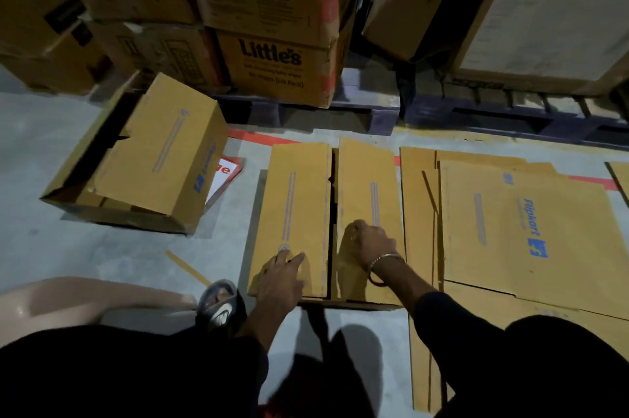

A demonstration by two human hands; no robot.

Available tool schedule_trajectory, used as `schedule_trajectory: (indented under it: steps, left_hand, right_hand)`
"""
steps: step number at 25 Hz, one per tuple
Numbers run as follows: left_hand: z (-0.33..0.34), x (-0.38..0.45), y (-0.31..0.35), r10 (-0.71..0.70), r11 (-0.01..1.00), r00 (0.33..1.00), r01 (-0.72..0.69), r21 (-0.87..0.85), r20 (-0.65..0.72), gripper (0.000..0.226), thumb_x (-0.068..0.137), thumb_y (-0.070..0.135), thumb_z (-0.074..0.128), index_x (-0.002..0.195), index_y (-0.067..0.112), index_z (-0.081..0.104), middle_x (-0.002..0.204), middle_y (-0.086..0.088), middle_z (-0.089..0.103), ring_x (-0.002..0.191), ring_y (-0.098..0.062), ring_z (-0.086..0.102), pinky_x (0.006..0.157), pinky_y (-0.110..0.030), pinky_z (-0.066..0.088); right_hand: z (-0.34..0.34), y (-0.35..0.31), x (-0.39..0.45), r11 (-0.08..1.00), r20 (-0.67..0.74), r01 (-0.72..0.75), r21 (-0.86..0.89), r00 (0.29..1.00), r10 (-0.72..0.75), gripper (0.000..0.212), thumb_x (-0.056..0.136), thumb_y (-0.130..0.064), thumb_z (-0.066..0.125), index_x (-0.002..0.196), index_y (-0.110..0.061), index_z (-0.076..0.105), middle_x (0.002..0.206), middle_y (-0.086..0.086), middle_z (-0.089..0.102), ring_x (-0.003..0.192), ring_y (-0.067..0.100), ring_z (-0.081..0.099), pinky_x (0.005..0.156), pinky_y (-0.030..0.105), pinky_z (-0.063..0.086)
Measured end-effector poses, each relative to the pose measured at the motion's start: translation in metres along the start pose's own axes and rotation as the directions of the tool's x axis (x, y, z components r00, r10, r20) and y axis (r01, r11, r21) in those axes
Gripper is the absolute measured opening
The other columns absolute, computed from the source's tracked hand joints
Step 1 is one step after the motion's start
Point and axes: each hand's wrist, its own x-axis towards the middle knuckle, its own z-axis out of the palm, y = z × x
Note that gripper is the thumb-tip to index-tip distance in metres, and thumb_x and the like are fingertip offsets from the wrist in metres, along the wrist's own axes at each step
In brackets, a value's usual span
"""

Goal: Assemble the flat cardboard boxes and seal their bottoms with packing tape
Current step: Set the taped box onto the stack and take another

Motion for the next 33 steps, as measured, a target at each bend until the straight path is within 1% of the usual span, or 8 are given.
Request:
schedule_trajectory:
  steps: [5,7,9,13,19,25,29,33]
  left_hand:
    - [0.003,0.01,-0.032,-0.348,0.898,0.937,0.34,-0.279,0.021,0.138,0.059,0.085,0.078,0.165,0.035,0.005,0.172,-0.014,0.0,0.158,-0.038,0.007,0.119,-0.055,0.027]
    - [0.011,0.018,-0.042,-0.419,0.721,0.895,0.431,-0.542,0.153,0.162,0.049,0.071,0.093,0.165,0.027,-0.011,0.173,-0.01,-0.006,0.16,-0.032,0.0,0.125,-0.05,0.017]
    - [0.016,0.025,-0.045,-0.428,0.527,0.882,0.421,-0.738,0.197,0.156,0.044,0.053,0.103,0.163,0.018,0.008,0.167,-0.006,0.026,0.155,-0.029,0.025,0.124,-0.042,0.028]
    - [0.009,0.028,-0.039,-0.516,0.492,0.841,0.445,-0.748,0.161,0.114,0.051,0.026,0.105,0.143,0.006,0.041,0.123,-0.003,0.054,0.119,-0.022,0.055,0.103,-0.033,0.045]
    - [-0.042,0.016,-0.037,-0.464,0.645,0.867,0.47,-0.602,0.181,0.136,0.053,0.065,0.095,0.149,-0.004,0.026,0.143,-0.017,0.052,0.131,-0.03,0.053,0.1,-0.035,0.046]
    - [-0.157,-0.01,-0.051,-0.386,0.709,0.92,0.344,-0.616,0.069,0.167,0.04,0.08,0.09,0.163,0.002,0.008,0.165,-0.015,0.033,0.146,-0.03,0.042,0.114,-0.038,0.042]
    - [-0.248,-0.042,-0.059,-0.407,0.696,0.911,0.263,-0.668,-0.065,0.158,0.041,0.066,0.097,0.159,0.002,0.013,0.16,-0.018,0.036,0.142,-0.039,0.043,0.112,-0.053,0.045]
    - [-0.33,-0.068,-0.142,-0.434,0.732,0.858,0.157,-0.664,-0.276,0.139,0.022,0.082,0.091,0.137,0.016,0.05,0.132,-0.005,0.065,0.118,-0.03,0.064,0.097,-0.05,0.056]
  right_hand:
    - [0.036,0.047,0.022,0.938,-0.118,-0.347,0.02,0.931,0.347,0.118,0.064,-0.07,0.084,0.154,-0.025,0.023,0.155,0.008,0.036,0.144,0.035,0.031,0.106,0.062,0.038]
    - [0.057,0.073,0.041,0.702,0.09,-0.605,0.375,0.778,0.622,0.166,0.034,-0.076,0.093,0.161,-0.025,0.0,0.166,-0.001,0.014,0.149,0.04,0.021,0.111,0.068,0.031]
    - [0.076,0.093,0.057,0.432,0.339,-0.665,0.609,0.711,0.616,0.186,0.016,-0.07,0.099,0.163,-0.023,-0.004,0.168,0.003,0.016,0.145,0.046,0.034,0.112,0.067,0.037]
    - [0.06,0.082,0.042,0.349,0.318,-0.584,0.733,0.747,0.584,0.172,0.028,-0.047,0.107,0.162,-0.014,0.005,0.161,0.022,0.032,0.137,0.049,0.043,0.1,0.061,0.049]
    - [0.009,0.066,0.007,0.404,0.357,-0.571,0.715,0.795,0.491,0.151,0.03,-0.037,0.108,0.152,-0.001,0.028,0.134,0.027,0.054,0.105,0.043,0.063,0.079,0.053,0.061]
    - [-0.074,-0.006,-0.065,0.462,0.215,-0.388,0.798,0.898,0.384,0.149,0.046,-0.035,0.104,0.162,-0.004,0.015,0.157,0.025,0.037,0.129,0.046,0.048,0.09,0.048,0.05]
    - [-0.124,-0.064,-0.1,0.413,0.134,-0.257,0.874,0.943,0.303,0.167,0.016,-0.046,0.105,0.159,-0.015,0.024,0.154,0.021,0.043,0.126,0.049,0.05,0.099,0.065,0.049]
    - [-0.164,-0.17,-0.133,0.322,0.036,-0.073,0.944,0.992,0.12,0.089,0.063,-0.025,0.1,0.136,-0.008,0.051,0.126,0.016,0.063,0.098,0.033,0.063,0.081,0.043,0.049]
